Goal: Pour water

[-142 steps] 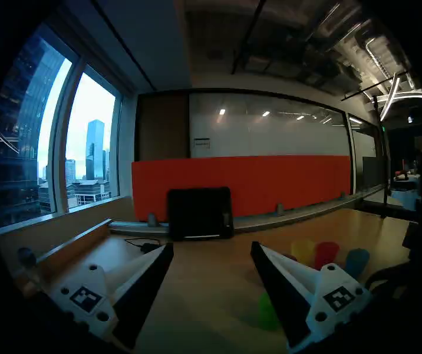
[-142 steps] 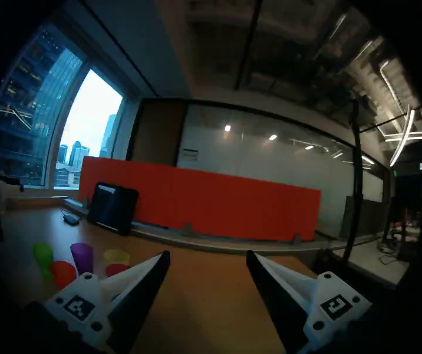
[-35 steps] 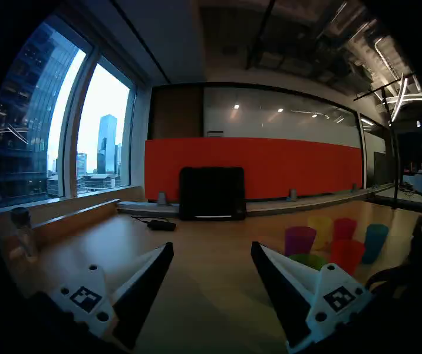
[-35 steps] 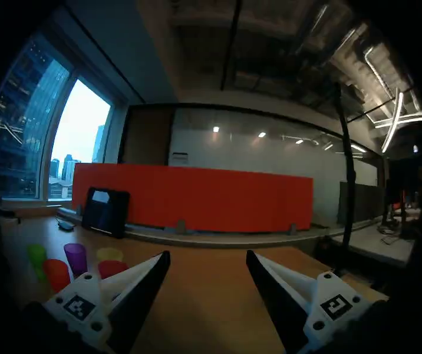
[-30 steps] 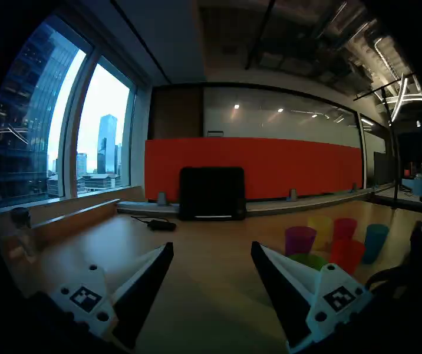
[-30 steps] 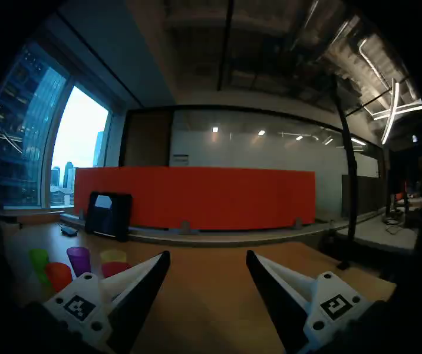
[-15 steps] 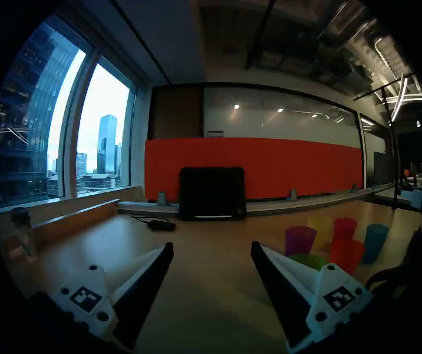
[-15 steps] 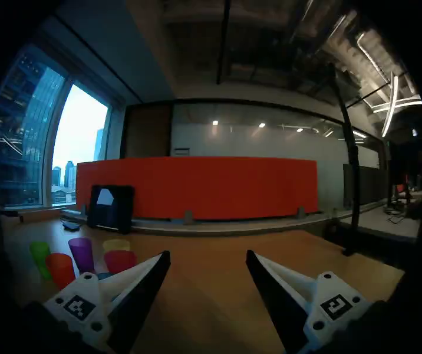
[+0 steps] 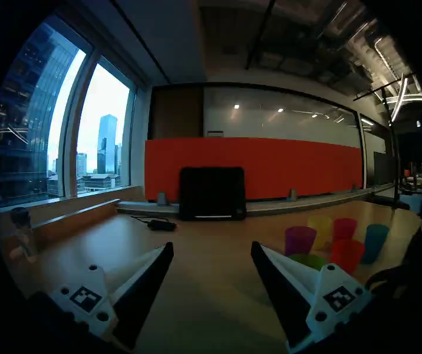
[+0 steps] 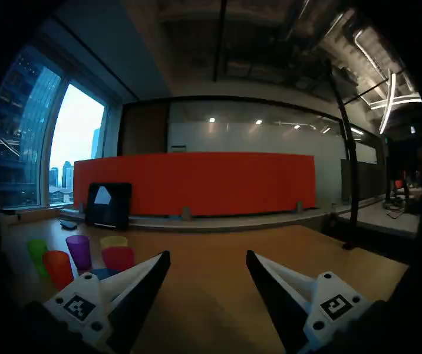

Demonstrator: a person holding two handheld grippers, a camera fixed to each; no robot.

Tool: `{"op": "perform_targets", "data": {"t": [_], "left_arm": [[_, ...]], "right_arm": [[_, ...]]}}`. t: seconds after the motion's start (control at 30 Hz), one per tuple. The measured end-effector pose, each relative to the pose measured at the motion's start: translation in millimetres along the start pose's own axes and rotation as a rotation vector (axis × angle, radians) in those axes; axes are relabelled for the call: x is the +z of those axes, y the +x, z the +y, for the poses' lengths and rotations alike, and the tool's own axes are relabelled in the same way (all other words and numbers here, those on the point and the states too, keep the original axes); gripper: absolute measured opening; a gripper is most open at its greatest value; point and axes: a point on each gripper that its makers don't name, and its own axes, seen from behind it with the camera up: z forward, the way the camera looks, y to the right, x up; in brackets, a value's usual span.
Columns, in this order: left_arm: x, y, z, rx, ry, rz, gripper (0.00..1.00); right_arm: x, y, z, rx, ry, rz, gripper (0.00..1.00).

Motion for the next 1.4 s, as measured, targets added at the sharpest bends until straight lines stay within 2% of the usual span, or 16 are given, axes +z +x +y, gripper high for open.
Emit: {"op": "perform_targets", "data": {"t": [0.47, 1.4], "left_arm": [[-0.2, -0.3, -0.1, 0.000, 0.000, 0.000, 0.98], [0.5, 0.0, 0.8, 0.000, 0.000, 0.000, 0.98]], "right_arm": [[1.1, -6.9, -2.2, -0.011, 0.006, -0.031, 1.00], [0.8, -6.9, -1.7, -0.011, 0.003, -0.034, 1.00]]}}
